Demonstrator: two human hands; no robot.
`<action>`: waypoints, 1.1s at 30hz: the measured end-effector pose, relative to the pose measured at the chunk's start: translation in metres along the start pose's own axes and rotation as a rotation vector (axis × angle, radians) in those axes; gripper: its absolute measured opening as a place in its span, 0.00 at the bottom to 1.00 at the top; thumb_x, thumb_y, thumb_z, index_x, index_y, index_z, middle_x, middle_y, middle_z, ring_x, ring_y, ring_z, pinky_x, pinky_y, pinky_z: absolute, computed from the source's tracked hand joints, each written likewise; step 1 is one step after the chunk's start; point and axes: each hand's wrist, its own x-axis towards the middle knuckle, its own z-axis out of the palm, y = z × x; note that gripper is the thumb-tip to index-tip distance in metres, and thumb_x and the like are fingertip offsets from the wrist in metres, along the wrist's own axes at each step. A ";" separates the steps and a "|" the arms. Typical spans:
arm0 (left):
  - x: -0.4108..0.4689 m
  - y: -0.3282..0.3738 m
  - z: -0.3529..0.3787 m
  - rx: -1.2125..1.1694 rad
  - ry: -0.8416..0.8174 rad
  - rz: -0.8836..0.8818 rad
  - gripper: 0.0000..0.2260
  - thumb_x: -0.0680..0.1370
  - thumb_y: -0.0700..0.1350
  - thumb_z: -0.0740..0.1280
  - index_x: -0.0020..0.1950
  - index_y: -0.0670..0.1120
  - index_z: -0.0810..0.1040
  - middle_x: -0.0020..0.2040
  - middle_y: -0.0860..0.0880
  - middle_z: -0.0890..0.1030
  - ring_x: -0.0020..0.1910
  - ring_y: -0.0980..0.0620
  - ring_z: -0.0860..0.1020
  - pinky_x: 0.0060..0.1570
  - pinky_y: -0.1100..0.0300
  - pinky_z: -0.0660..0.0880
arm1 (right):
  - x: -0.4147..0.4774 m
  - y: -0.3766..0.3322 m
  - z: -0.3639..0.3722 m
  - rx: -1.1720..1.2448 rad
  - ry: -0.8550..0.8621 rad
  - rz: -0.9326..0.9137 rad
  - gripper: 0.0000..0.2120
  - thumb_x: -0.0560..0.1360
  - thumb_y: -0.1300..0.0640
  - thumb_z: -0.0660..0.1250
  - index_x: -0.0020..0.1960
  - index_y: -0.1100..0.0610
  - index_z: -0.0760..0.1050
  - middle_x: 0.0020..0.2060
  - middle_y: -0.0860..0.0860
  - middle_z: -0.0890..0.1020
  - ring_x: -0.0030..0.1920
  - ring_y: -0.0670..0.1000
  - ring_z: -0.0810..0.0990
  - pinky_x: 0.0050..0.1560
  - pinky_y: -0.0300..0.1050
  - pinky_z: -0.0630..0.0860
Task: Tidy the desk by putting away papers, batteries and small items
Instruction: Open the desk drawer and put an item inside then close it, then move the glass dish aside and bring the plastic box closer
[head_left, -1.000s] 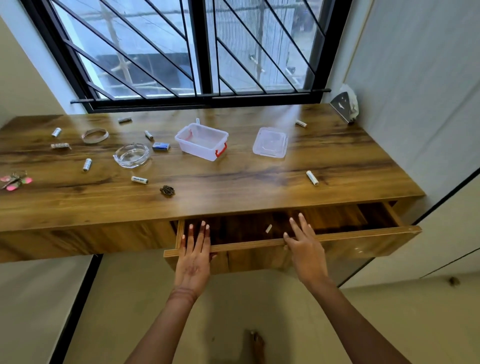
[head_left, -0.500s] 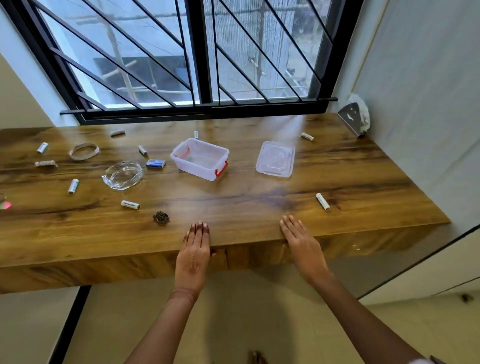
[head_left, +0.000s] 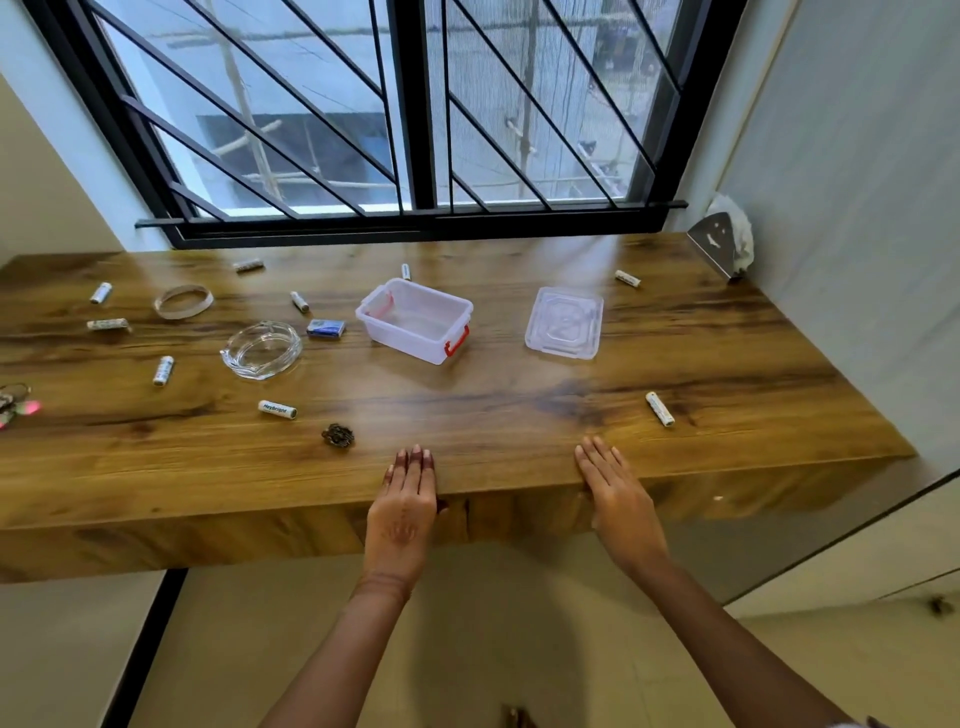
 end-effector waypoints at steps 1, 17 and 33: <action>-0.001 0.001 -0.003 -0.009 -0.026 -0.003 0.39 0.54 0.50 0.82 0.60 0.34 0.76 0.58 0.37 0.80 0.57 0.40 0.79 0.55 0.46 0.75 | 0.000 -0.004 -0.005 0.021 -0.017 0.030 0.34 0.62 0.74 0.72 0.67 0.64 0.68 0.65 0.59 0.73 0.70 0.53 0.63 0.74 0.44 0.50; 0.031 -0.103 -0.044 -0.182 0.214 -0.371 0.30 0.77 0.52 0.59 0.72 0.35 0.59 0.72 0.36 0.65 0.72 0.39 0.62 0.71 0.49 0.56 | 0.101 -0.178 -0.032 0.538 0.037 -0.150 0.26 0.74 0.59 0.68 0.69 0.59 0.66 0.71 0.54 0.66 0.72 0.51 0.64 0.68 0.39 0.61; 0.130 -0.261 -0.014 -0.680 -0.104 -0.710 0.44 0.70 0.55 0.71 0.76 0.39 0.51 0.77 0.42 0.54 0.76 0.47 0.53 0.73 0.58 0.53 | 0.271 -0.298 0.053 0.676 -0.405 -0.214 0.35 0.68 0.61 0.72 0.71 0.54 0.62 0.68 0.51 0.71 0.67 0.48 0.69 0.64 0.36 0.63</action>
